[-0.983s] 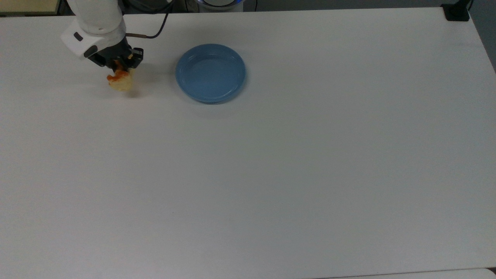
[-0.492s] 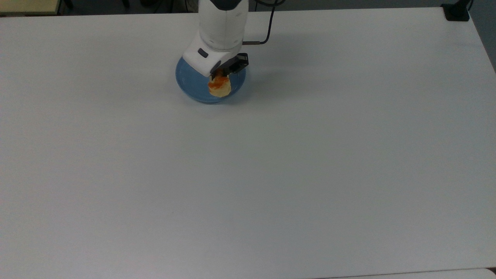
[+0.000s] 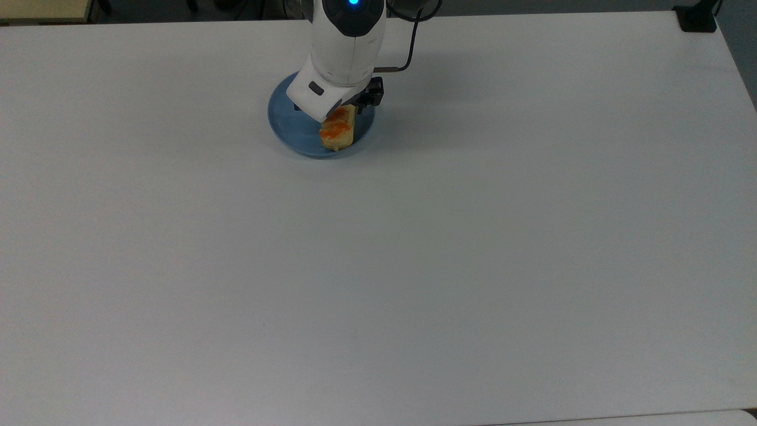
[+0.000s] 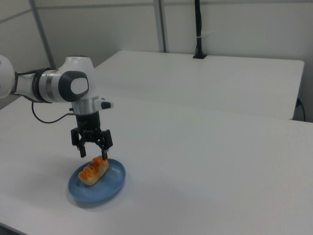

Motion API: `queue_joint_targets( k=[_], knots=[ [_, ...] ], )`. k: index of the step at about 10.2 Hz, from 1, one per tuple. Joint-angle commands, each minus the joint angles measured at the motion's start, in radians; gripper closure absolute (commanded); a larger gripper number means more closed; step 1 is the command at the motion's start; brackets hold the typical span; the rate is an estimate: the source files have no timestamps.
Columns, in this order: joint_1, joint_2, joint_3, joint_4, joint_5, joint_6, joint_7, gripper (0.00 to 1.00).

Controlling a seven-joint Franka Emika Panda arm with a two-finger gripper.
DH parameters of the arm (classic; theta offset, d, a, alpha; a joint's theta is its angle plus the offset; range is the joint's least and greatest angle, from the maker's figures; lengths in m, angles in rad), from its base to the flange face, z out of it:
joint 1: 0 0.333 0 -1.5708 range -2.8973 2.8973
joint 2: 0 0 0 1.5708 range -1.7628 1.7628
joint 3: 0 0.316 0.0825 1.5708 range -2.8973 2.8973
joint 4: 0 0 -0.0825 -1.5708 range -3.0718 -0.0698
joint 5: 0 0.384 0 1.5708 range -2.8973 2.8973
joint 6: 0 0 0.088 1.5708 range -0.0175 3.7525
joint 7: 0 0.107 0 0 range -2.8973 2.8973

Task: Put the bread onto the plate
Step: 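Open the gripper to release the bread and raise away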

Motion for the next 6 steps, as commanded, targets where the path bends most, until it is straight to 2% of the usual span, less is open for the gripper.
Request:
queue_joint_targets(
  k=[1,3,4,6],
  knots=[
    [-0.024,-0.043,0.004,0.175,-0.007,-0.165,0.029,0.0],
    [-0.054,-0.048,-0.009,0.37,0.014,-0.25,0.029,0.0],
    [-0.08,-0.071,-0.011,0.4,0.039,-0.245,0.027,0.0],
    [-0.119,-0.079,-0.012,0.421,0.042,-0.25,0.018,0.0]
  ],
)
